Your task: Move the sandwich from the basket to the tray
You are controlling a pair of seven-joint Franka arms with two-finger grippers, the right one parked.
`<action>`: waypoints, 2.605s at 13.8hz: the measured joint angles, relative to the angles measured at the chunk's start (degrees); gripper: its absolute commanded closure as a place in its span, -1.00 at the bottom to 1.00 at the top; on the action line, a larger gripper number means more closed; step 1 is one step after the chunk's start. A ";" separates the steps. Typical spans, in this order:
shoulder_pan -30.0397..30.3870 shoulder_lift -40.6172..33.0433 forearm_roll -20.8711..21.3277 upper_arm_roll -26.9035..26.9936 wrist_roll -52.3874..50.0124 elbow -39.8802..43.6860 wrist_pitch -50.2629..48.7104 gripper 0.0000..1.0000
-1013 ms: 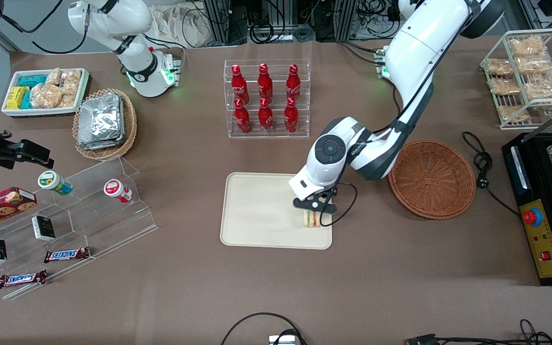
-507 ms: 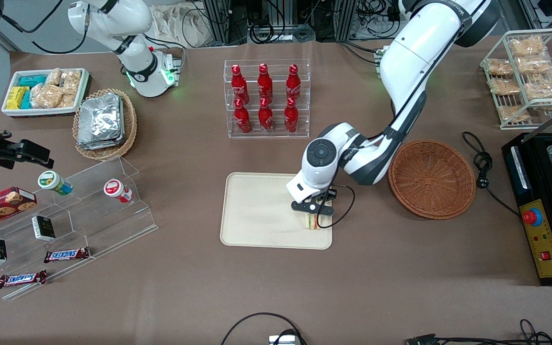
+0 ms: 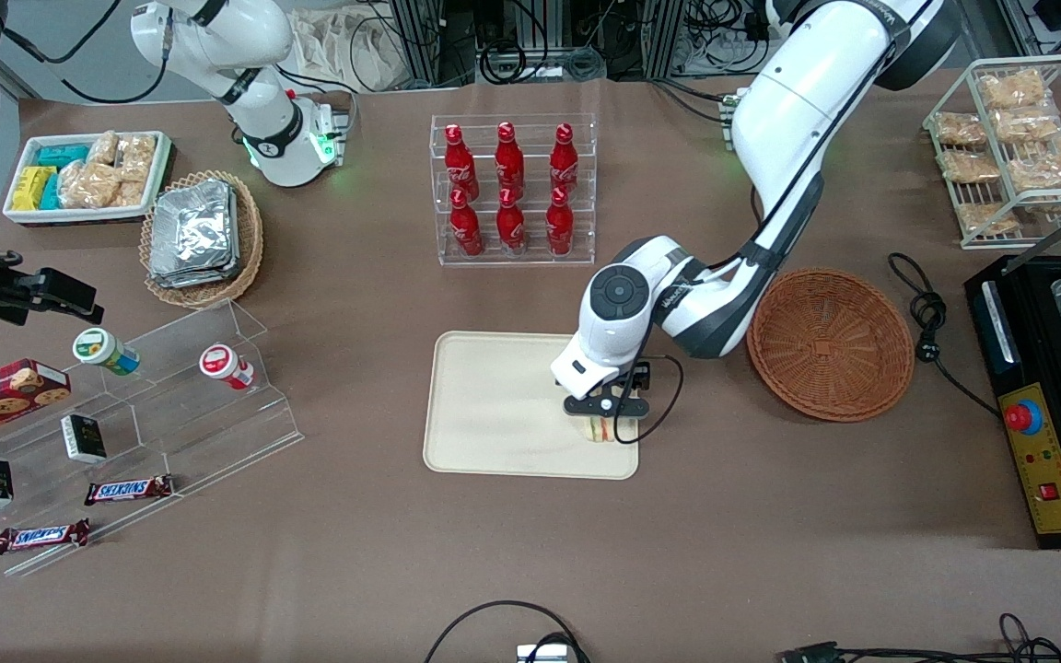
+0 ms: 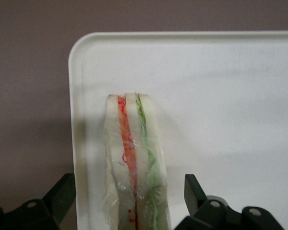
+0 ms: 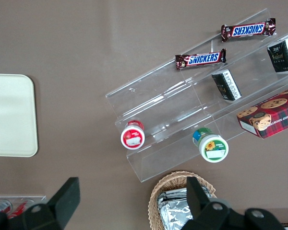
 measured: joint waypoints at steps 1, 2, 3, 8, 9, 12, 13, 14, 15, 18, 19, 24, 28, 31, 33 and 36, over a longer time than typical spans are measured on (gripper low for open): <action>0.01 -0.31 0.03 0.05 -1.26 1.15 -2.16 -1.00; 0.03 -0.64 0.07 0.09 -2.52 2.71 -5.08 -1.00; 0.06 -0.96 0.15 0.15 -3.38 4.65 -8.34 -1.00; 3.44 -4.77 0.28 0.80 -4.45 10.28 -16.45 -1.00; 4.77 -6.14 0.29 0.79 -4.45 10.39 -17.70 -1.00; 8.51 -10.14 0.29 0.81 -4.31 10.46 -21.45 -1.00; 9.63 -11.24 0.29 0.82 -4.22 10.46 -22.27 -1.00; 10.71 -12.24 0.28 0.81 -3.96 10.46 -22.78 -1.00; 11.61 -13.12 0.28 0.80 -3.28 10.46 -23.71 -1.00; 14.09 -15.81 0.05 0.79 1.43 10.47 -28.77 -1.00; 14.91 -16.69 -0.39 0.78 2.89 10.47 -29.93 -1.00; 18.76 -19.82 -2.66 0.79 7.44 10.46 -33.42 -1.00; 20.87 -22.46 -5.82 0.82 15.22 9.95 -36.38 -1.00; 22.49 -27.84 -9.82 3.89 23.36 6.54 -37.54 -1.00; 22.72 -31.63 -13.12 7.46 29.43 4.15 -38.59 -1.00; 23.09 -35.50 -15.98 10.42 35.18 2.85 -41.24 -1.00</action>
